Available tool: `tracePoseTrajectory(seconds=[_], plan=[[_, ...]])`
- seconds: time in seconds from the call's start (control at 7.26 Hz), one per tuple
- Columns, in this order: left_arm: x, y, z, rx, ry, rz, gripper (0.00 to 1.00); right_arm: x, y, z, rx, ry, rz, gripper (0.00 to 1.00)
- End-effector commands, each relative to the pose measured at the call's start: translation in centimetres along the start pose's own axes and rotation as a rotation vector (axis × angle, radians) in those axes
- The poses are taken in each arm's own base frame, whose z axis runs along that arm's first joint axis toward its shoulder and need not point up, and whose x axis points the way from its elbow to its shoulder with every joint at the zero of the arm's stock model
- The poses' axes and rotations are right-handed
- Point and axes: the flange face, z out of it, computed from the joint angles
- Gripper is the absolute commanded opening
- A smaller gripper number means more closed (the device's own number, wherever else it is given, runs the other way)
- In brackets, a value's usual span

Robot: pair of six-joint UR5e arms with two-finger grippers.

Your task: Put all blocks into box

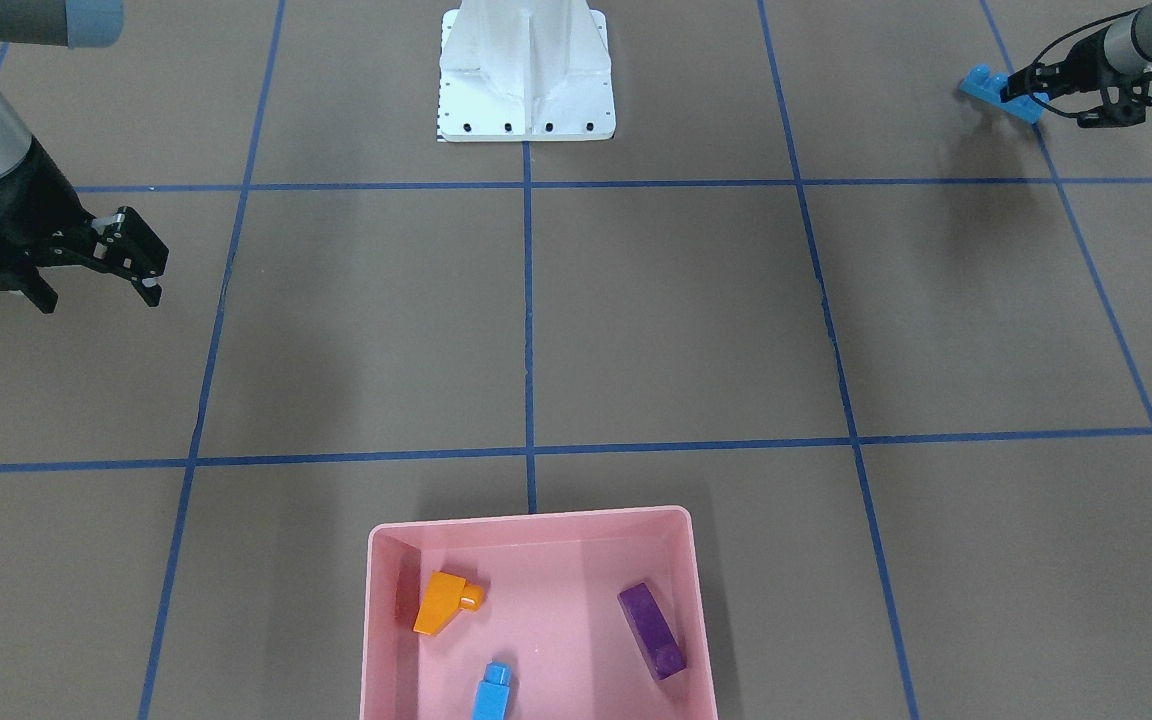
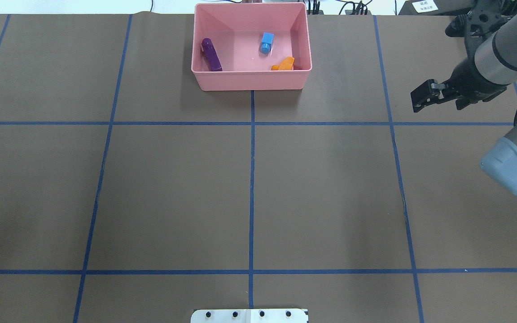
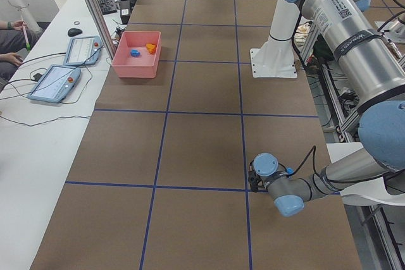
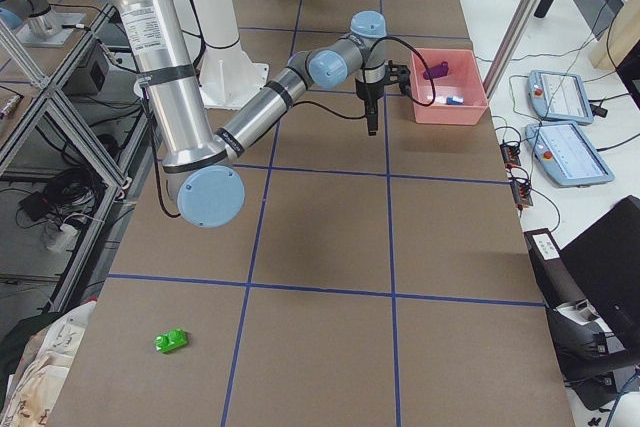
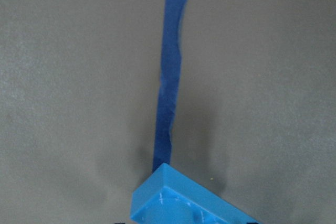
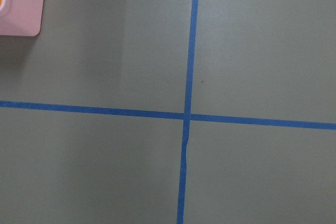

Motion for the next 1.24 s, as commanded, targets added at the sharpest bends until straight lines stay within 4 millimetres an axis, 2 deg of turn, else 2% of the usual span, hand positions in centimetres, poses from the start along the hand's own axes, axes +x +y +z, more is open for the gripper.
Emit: tracePoseTrajectory(seconds=[0.0,0.14,0.28,0.41,0.55,0.69,0.83,0.96,1.1], plan=[[0.1,-0.1,0.1,-0.001,-0.001,0.002,0.53,0.0,0.0,0.1,-0.001,0.001,0.001,0.99],[0.1,-0.1,0.1,0.0,-0.002,0.003,0.28,0.1,0.0,0.1,-0.002,0.002,0.002,0.99],[0.2,0.0,0.0,0.002,0.003,0.009,0.07,0.1,0.0,0.0,-0.001,0.0,0.002,0.99],[0.9,0.1,-0.3,0.002,0.018,0.023,0.0,0.3,0.1,0.1,-0.005,0.002,0.004,0.99],[3.2,0.5,-1.5,0.012,0.056,0.049,0.0,0.6,0.2,0.2,-0.008,0.005,0.007,0.99],[5.8,2.1,-4.0,0.027,0.095,0.037,0.0,0.8,0.2,0.4,-0.013,0.007,0.003,0.99],[9.5,2.9,-6.4,0.057,0.156,0.063,0.0,2.3,0.6,0.8,-0.028,0.015,-0.03,0.99],[13.1,2.6,-8.4,0.107,0.221,0.107,0.0,4.1,1.1,0.8,-0.036,0.027,-0.048,1.0],[16.5,1.8,-11.3,0.196,0.301,0.133,0.0,6.4,1.6,1.0,-0.044,0.045,-0.067,1.0]])
